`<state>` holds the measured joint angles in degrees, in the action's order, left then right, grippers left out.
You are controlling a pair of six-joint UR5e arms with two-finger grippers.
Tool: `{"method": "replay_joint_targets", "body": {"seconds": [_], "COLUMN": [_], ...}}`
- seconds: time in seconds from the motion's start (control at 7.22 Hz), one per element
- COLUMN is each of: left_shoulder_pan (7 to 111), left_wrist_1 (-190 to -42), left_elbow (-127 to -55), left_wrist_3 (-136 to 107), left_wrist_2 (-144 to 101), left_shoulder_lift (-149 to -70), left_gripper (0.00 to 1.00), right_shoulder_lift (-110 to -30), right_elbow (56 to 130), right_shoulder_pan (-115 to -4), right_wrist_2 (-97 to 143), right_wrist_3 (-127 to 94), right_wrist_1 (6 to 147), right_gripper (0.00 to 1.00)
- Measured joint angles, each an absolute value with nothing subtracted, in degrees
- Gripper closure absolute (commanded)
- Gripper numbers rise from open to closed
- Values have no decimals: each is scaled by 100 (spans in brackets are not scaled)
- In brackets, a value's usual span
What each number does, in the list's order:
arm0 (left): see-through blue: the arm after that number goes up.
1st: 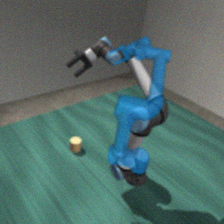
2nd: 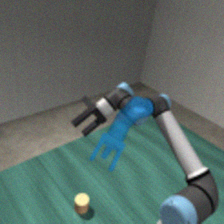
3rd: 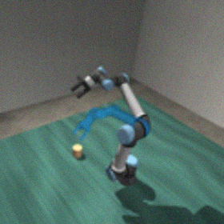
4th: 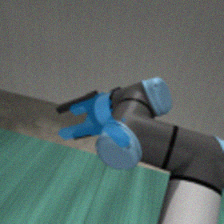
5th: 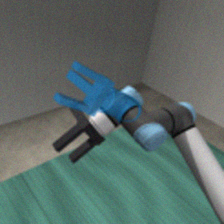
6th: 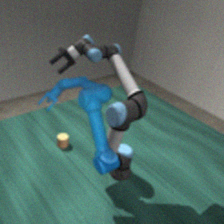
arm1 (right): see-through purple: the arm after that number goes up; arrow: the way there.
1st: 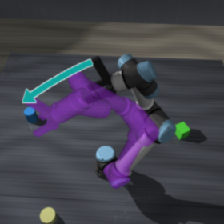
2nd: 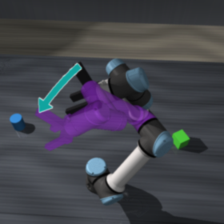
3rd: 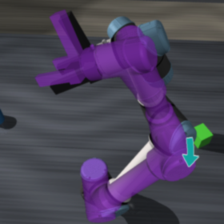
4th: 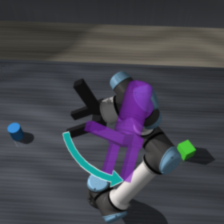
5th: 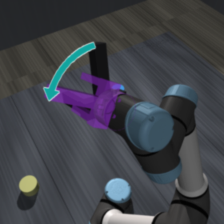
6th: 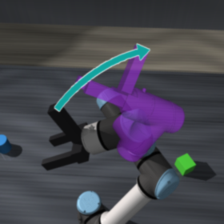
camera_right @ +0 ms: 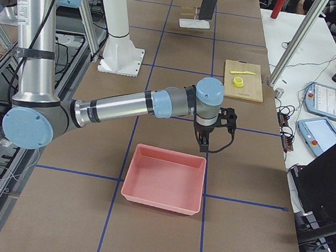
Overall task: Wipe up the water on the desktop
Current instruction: 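Carry the grey cloth toward the table center while the right gripper approaches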
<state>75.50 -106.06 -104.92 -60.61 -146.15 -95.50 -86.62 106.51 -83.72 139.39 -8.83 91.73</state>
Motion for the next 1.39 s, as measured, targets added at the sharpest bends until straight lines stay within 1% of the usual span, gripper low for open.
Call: {"method": "replay_joint_targets", "body": {"seconds": [0.14, 0.42, 0.55, 0.83, 1.11, 1.39], "left_shoulder_pan": [7534, 7325, 7119, 6545, 5930, 5390], "left_wrist_1": [-10474, -10102, -9982, -9914, -9904, -9898], "left_elbow": [-10486, -10475, -10471, -10457, -10423, -10190], "left_wrist_3": [-6675, -7982, -8488, -9313, -10164, -10929], "left_wrist_2": [-14616, -14595, -14501, -14055, -13598, -13181], "left_shoulder_lift": [-9908, -10768, -11103, -11572, -12030, -12552], "left_gripper": [100, 100, 100, 100, 100, 100], "right_shoulder_lift": [-8521, -8317, -8175, -7659, -7324, -7255], "right_elbow": [10787, 10796, 10750, 10738, 10773, 10781], "right_shoulder_pan": [-8134, -7596, -7306, -6654, -5883, -4826], "right_wrist_2": [13986, 14112, 14116, 13862, 12957, 11716], "right_wrist_3": [-937, -1348, -1699, -2117, -2463, -3293], "right_wrist_1": [9024, 8030, 7584, 7185, 6226, 5015], "right_gripper": [0, 0, 0, 0, 0, 0]}}
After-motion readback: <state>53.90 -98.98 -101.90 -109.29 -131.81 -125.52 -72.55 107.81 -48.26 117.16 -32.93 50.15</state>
